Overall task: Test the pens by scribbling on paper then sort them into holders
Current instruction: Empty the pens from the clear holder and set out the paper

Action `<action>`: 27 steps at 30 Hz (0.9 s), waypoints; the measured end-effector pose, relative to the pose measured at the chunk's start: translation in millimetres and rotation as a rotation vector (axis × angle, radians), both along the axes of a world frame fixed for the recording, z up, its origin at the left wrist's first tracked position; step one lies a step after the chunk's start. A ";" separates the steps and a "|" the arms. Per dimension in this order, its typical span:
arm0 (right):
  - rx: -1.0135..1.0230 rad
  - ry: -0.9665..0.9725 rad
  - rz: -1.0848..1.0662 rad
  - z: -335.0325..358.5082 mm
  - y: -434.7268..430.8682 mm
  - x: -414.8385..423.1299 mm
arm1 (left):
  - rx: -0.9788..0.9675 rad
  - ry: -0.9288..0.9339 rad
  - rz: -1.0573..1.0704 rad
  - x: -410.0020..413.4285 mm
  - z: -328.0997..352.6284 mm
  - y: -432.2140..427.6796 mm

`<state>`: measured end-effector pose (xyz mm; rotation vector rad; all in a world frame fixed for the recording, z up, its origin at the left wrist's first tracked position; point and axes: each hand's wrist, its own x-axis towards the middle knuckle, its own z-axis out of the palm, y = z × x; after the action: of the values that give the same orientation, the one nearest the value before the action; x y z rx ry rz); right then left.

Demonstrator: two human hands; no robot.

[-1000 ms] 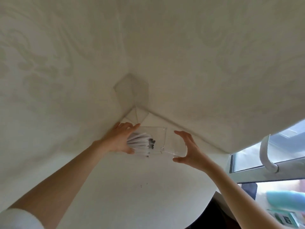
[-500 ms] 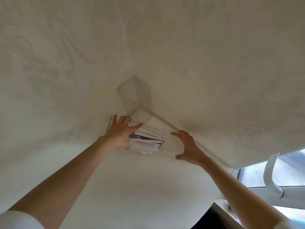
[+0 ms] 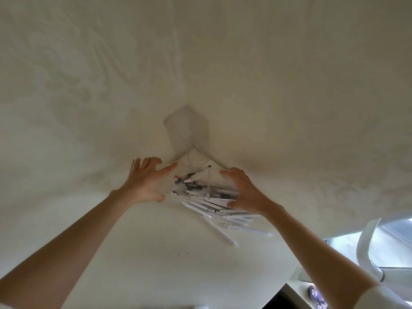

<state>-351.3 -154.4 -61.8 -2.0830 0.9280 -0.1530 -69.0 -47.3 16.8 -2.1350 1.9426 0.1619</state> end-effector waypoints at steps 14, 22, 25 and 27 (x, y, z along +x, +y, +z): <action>-0.134 -0.052 0.104 5.7 10.3 28.4 | -0.047 -0.135 0.061 -1.6 37.0 36.7; -0.094 -0.096 0.153 12.3 28.4 40.8 | -0.076 -0.145 0.098 4.0 43.3 65.3; 0.023 -0.156 0.173 45.8 28.1 45.3 | -0.106 0.065 0.173 22.5 39.1 82.5; 0.133 -0.201 0.193 72.5 29.1 50.4 | -0.098 0.326 0.246 33.8 37.5 94.4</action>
<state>-300.9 -125.3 10.7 -1.9791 0.5970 -0.1890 -35.3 47.0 54.2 -2.5435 1.8724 0.4986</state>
